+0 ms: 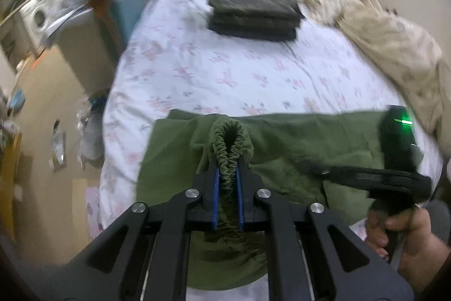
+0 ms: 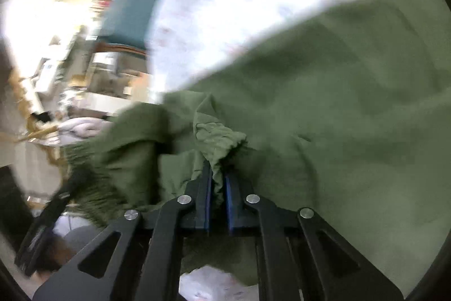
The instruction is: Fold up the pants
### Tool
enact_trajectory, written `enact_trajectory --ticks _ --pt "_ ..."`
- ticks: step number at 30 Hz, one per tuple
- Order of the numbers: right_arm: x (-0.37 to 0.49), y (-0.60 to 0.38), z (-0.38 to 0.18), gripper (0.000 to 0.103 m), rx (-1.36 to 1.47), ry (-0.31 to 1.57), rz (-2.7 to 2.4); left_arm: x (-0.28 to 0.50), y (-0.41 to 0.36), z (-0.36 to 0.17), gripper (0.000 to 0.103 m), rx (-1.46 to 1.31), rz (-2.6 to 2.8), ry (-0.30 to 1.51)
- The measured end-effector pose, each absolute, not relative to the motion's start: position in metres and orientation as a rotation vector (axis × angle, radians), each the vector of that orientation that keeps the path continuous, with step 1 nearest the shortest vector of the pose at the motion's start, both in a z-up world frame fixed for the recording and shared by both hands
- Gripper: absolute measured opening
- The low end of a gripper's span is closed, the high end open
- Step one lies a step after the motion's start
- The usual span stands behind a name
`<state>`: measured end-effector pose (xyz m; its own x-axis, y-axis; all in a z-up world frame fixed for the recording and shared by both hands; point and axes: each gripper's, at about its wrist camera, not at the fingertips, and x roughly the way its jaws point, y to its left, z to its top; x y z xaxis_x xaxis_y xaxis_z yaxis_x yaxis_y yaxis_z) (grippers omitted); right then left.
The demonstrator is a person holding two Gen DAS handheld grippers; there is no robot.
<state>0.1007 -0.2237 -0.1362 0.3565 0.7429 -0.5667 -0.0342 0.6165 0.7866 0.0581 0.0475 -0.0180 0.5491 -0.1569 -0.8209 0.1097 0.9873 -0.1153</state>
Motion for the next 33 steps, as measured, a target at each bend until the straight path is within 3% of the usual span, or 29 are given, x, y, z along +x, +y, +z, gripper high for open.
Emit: enact_trajectory --ticks 6,23,31,33 --pt "0.081 -0.190 -0.068 0.008 0.579 0.903 0.780 0.047 0.052 0.008 0.008 -0.023 -0.213 0.889" --pt "0.091 -0.185 -0.081 0.008 0.553 1.050 0.746 0.043 -0.023 -0.010 0.008 0.306 -0.349 0.894" --pt "0.106 -0.205 -0.108 0.024 0.862 1.090 0.817 0.048 -0.023 -0.013 0.008 0.238 -0.409 0.914" --pt "0.110 -0.209 -0.118 0.033 0.929 1.108 0.812 0.049 -0.023 -0.013 0.008 0.231 -0.416 0.917"
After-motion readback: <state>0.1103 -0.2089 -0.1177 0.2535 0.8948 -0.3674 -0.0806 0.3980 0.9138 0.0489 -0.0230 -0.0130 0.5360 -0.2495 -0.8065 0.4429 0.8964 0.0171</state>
